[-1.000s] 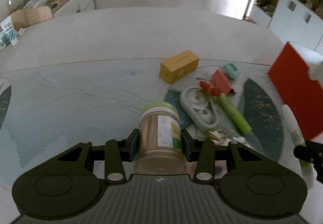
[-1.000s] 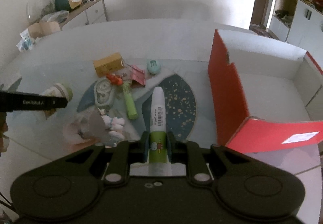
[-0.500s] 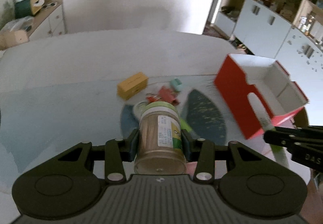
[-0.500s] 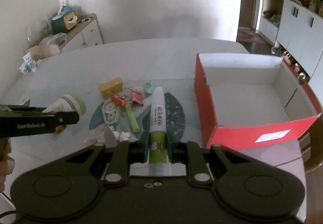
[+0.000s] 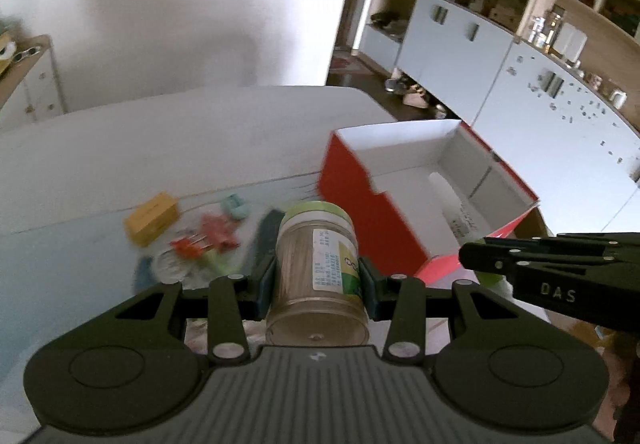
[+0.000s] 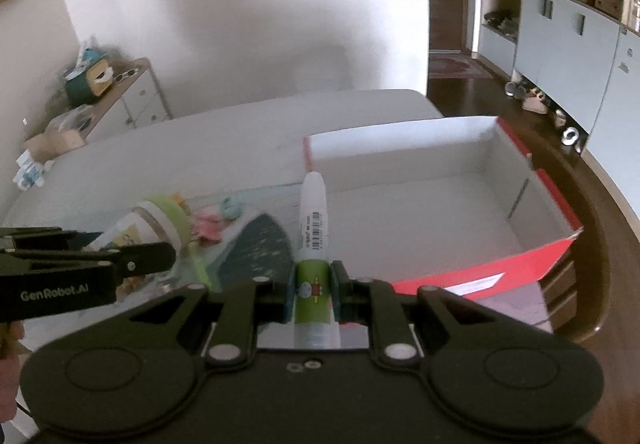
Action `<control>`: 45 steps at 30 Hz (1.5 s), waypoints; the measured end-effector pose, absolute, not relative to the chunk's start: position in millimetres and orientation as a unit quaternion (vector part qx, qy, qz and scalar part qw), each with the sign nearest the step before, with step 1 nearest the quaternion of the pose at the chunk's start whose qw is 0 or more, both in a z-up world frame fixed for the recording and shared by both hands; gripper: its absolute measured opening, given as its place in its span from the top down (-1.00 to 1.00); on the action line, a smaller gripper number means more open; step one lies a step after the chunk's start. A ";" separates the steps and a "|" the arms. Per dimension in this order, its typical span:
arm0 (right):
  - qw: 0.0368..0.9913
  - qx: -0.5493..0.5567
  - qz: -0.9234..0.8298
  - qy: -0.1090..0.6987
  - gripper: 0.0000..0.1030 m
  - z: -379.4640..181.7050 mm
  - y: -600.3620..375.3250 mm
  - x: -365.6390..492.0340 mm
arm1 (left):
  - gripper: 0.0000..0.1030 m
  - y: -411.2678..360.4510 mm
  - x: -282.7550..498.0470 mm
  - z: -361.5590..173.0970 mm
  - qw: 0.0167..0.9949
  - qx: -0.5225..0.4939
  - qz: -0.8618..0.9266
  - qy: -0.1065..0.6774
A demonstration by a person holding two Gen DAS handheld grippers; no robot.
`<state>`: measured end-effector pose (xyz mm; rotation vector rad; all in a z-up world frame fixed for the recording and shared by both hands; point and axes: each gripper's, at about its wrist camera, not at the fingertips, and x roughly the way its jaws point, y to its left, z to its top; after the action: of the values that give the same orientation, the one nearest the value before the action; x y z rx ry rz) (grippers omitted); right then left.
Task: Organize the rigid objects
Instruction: 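Carry jar and glue stick into the red box and open both tools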
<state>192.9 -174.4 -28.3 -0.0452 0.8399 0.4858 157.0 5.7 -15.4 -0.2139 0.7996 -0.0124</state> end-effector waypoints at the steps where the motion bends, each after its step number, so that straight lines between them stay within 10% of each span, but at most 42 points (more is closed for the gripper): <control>1: 0.885 -0.021 0.232 0.404 0.67 -28.5 -180.0 198.5 | 0.17 -0.3 162.6 -14.5 0.915 -0.104 -0.008 0.389; 45: 0.828 -0.108 0.262 0.484 0.69 -128.7 -264.3 379.9 | 0.17 -152.1 413.8 -120.0 0.859 -0.059 0.013 0.508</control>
<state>379.9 -264.3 -128.7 -0.2287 1.0278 0.5557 413.8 -152.1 -120.0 -0.1240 1.0663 0.0282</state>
